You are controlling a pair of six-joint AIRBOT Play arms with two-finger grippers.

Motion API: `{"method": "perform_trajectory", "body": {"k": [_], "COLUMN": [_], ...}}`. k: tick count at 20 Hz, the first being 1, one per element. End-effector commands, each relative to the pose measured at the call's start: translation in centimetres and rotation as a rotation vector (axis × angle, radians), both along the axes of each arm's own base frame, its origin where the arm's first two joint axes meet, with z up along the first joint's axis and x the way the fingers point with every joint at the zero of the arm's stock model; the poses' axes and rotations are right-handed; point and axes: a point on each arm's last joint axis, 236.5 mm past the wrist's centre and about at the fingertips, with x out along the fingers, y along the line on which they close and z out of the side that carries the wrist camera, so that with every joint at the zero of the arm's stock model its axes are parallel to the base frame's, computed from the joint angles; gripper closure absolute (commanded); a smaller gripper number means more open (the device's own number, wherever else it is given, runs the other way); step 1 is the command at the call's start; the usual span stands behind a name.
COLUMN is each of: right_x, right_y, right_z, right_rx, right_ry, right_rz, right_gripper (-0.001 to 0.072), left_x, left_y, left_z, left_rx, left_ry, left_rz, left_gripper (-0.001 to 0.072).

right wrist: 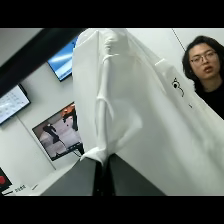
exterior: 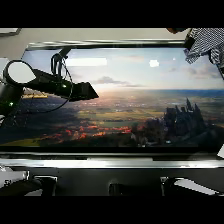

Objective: Fold the clothes and pants, and hang the long-sleeved shirts on hangers.

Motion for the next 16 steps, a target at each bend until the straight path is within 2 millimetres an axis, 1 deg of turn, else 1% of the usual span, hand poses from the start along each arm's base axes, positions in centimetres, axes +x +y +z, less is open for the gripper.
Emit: {"method": "perform_trajectory", "body": {"k": [1, 5, 7, 9, 10, 11, 13, 15, 16], "right_x": [-0.1, -0.3, -0.1, 0.0, -0.6, -0.8, -2.4, -2.7, -2.7], "right_y": [-0.1, -2.0, -2.6, -2.9, -3.2, -3.4, -3.9, -3.8, -3.7], "right_z": [0.0, -2.6, -3.3, -3.6, -3.7, -3.8, -4.0, -3.9, -3.7], "right_rx": [-0.003, 0.069, 0.085, 0.090, 0.090, 0.095, 0.102, 0.096, 0.091], "right_ry": [0.009, 0.025, 0.024, 0.028, 0.026, 0.010, -0.008, 0.036, 0.048], "right_rz": [-0.009, -0.050, -0.049, -0.050, -0.060, -0.056, -0.081, -0.102, -0.104], "right_gripper": [0.0682, 0.0682, 0.0682, 0.0682, 0.0682, 0.0682, 0.0679, 0.0672, 0.0608], "left_x": [-0.3, -1.0, -1.1, -1.1, -1.1, -1.2, -1.2, -1.2, -1.2], "left_y": [0.0, 0.1, 0.1, 0.1, 0.1, 0.1, 0.1, 0.1, 0.1], "left_z": [-0.1, -0.4, -0.4, -0.4, -0.4, -0.4, -0.4, -0.5, -0.5], "left_rx": [0.005, 0.014, 0.014, 0.010, 0.010, 0.011, 0.010, 0.010, 0.010], "left_ry": [0.013, 0.041, 0.041, 0.045, 0.045, 0.052, 0.058, 0.058, 0.057], "left_rz": [-0.008, -0.023, -0.023, -0.022, -0.022, -0.021, -0.014, -0.013, -0.012], "left_gripper": [0.0109, 0.0109, 0.0109, 0.0109, 0.0109, 0.0109, 0.0109, 0.0109, 0.0109]}}
